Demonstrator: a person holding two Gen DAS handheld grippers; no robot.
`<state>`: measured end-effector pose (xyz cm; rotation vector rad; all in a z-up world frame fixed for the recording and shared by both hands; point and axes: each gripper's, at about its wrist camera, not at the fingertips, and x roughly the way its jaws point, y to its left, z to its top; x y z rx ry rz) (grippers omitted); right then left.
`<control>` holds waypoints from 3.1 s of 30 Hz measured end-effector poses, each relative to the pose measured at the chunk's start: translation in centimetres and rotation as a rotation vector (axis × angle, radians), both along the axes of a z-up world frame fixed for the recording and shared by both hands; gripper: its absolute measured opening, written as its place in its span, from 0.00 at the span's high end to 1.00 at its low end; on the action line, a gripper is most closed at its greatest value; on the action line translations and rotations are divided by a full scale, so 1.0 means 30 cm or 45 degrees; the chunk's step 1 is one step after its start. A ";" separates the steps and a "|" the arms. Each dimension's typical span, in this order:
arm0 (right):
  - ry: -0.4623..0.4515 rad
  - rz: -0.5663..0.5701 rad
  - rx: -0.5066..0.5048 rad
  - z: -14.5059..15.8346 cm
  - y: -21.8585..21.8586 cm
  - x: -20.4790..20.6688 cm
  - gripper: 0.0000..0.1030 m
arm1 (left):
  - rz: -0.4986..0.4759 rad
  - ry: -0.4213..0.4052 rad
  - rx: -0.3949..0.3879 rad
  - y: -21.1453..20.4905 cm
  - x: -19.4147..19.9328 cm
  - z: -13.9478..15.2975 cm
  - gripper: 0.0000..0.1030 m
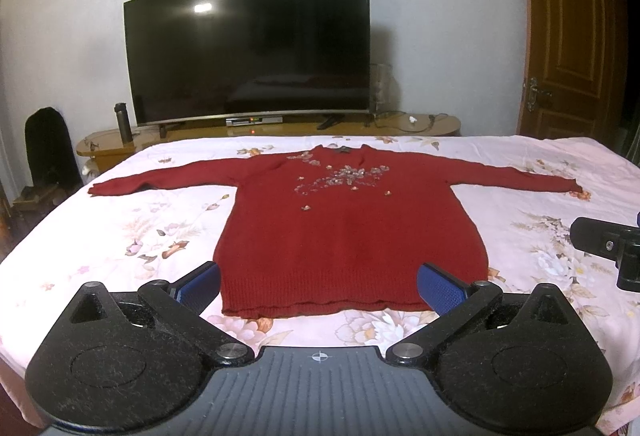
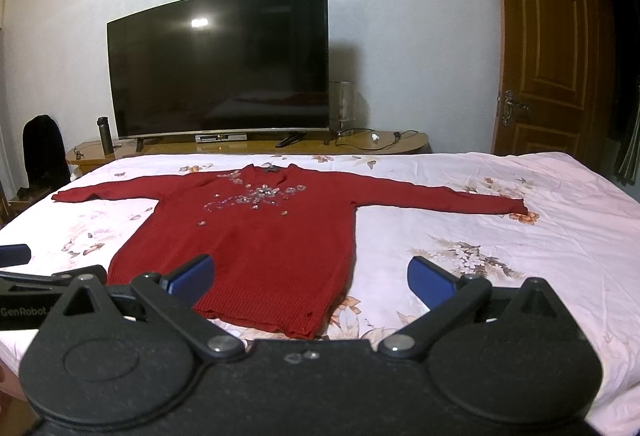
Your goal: Fold small clothes
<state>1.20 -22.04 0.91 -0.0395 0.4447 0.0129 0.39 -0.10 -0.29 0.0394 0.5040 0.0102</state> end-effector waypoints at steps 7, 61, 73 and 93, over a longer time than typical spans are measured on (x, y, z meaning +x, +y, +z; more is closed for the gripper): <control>0.001 0.000 -0.001 -0.001 0.004 0.000 0.01 | 0.002 -0.002 0.001 0.001 0.000 0.001 0.00; 0.027 -0.889 0.954 -0.503 -1.422 1.080 0.60 | 0.035 0.310 -0.073 -0.204 1.177 -0.305 0.00; -0.037 -0.711 0.971 -0.487 -1.507 1.227 0.93 | 0.082 0.370 0.018 -0.329 1.369 -0.400 0.00; 0.110 -0.601 0.461 -0.355 -1.203 1.380 0.91 | 0.102 0.393 0.018 -0.030 1.402 -0.442 0.00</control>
